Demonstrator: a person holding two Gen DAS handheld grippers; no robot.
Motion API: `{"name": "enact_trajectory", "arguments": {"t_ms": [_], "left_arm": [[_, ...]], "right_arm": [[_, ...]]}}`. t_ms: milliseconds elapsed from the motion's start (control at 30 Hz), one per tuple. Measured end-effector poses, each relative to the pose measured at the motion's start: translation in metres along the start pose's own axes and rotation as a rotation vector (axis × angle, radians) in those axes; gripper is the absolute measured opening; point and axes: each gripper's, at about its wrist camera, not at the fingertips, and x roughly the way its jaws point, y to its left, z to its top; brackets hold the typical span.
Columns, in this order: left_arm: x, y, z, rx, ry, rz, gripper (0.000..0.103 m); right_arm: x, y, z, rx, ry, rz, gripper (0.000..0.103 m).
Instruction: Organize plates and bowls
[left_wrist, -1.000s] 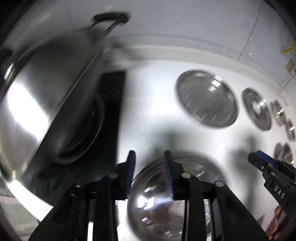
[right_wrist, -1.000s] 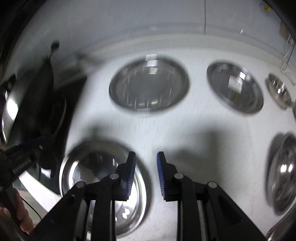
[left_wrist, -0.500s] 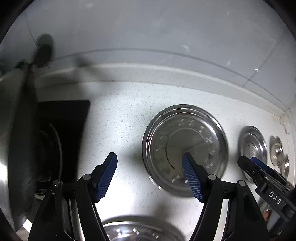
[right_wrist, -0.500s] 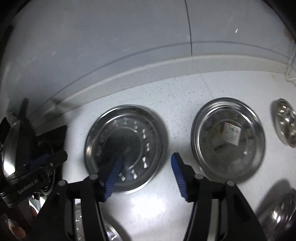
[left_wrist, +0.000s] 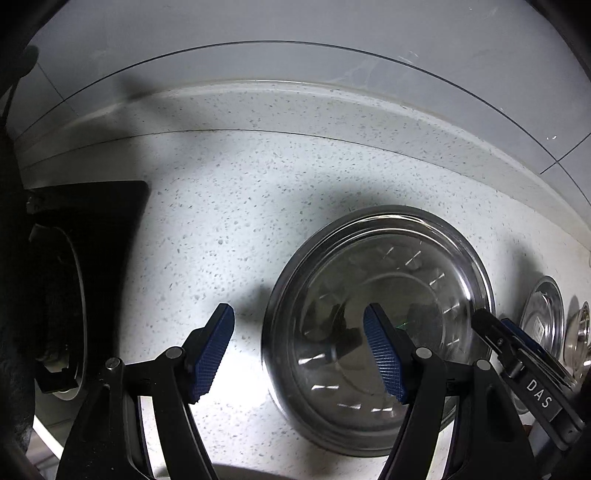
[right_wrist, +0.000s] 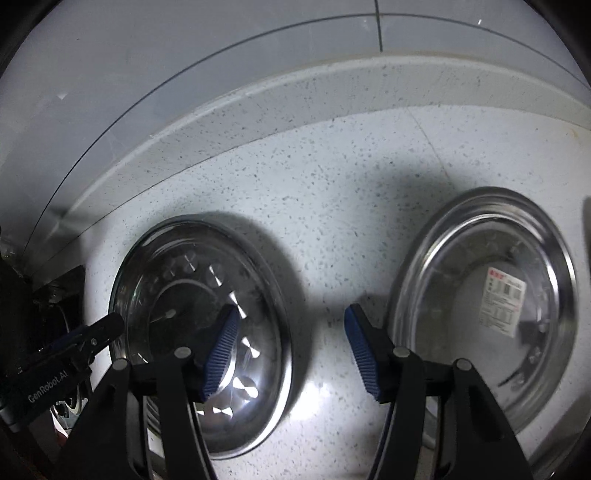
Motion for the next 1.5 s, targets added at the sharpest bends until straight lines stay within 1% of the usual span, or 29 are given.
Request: {"name": "enact_trajectory", "arguments": {"t_ms": [367, 467, 533, 567, 600, 633, 667, 700, 733, 767, 833, 967, 1100, 1200, 1300, 1367, 1500], "left_arm": [[0.017, -0.007, 0.006, -0.006, 0.030, 0.009, 0.067], [0.028, -0.009, 0.012, -0.001, 0.042, 0.020, 0.067], [0.029, -0.011, 0.010, -0.003, 0.047, 0.012, 0.067], [0.032, -0.011, 0.009, -0.002, 0.054, 0.010, 0.061], [0.034, -0.011, 0.007, 0.000, 0.059, 0.011, 0.053], [0.036, -0.011, 0.006, 0.005, 0.054, 0.023, 0.046], [0.035, -0.010, 0.005, 0.009, 0.035, 0.035, 0.035], [0.034, -0.010, 0.005, 0.017, 0.028, 0.044, 0.032], [0.034, -0.007, 0.005, 0.023, 0.028, 0.039, 0.020], [0.033, -0.004, 0.005, 0.023, 0.027, 0.036, 0.016], [0.033, 0.000, 0.004, 0.024, 0.042, 0.004, 0.014], [0.022, 0.000, -0.002, 0.065, 0.021, 0.025, 0.011], [0.009, 0.008, -0.010, 0.049, 0.014, 0.007, 0.011], [-0.008, 0.019, -0.016, 0.053, -0.004, 0.010, 0.011], [-0.028, 0.030, -0.025, 0.049, -0.025, 0.005, 0.011], [-0.040, 0.039, -0.037, 0.046, -0.043, 0.004, 0.011], [-0.058, 0.058, -0.064, 0.043, -0.059, 0.005, 0.011]], "right_arm": [[0.007, 0.011, 0.010, -0.028, -0.001, -0.013, 0.059], [0.009, 0.018, 0.009, -0.049, -0.002, -0.048, 0.059], [0.013, 0.028, 0.007, -0.087, -0.003, -0.091, 0.057], [0.013, 0.032, 0.005, -0.108, -0.010, -0.113, 0.048], [0.014, 0.034, 0.004, -0.123, -0.017, -0.126, 0.036], [0.014, 0.038, 0.002, -0.143, -0.019, -0.141, 0.016], [0.015, 0.040, 0.001, -0.150, -0.019, -0.150, 0.016], [0.014, 0.041, 0.000, -0.161, -0.025, -0.168, 0.016], [0.013, 0.042, -0.001, -0.167, -0.029, -0.178, 0.016], [0.013, 0.041, -0.002, -0.168, -0.033, -0.185, 0.015], [0.009, 0.039, -0.004, -0.161, -0.038, -0.183, 0.014], [-0.002, 0.045, -0.010, -0.188, -0.049, -0.201, 0.013], [-0.020, 0.047, -0.023, -0.193, -0.066, -0.188, 0.013], [-0.035, 0.055, -0.034, -0.207, -0.087, -0.190, 0.013], [-0.055, 0.062, -0.050, -0.200, -0.108, -0.169, 0.013], [-0.066, 0.068, -0.056, -0.200, -0.116, -0.156, 0.012], [-0.087, 0.083, -0.089, -0.213, -0.125, -0.133, 0.012]]}}
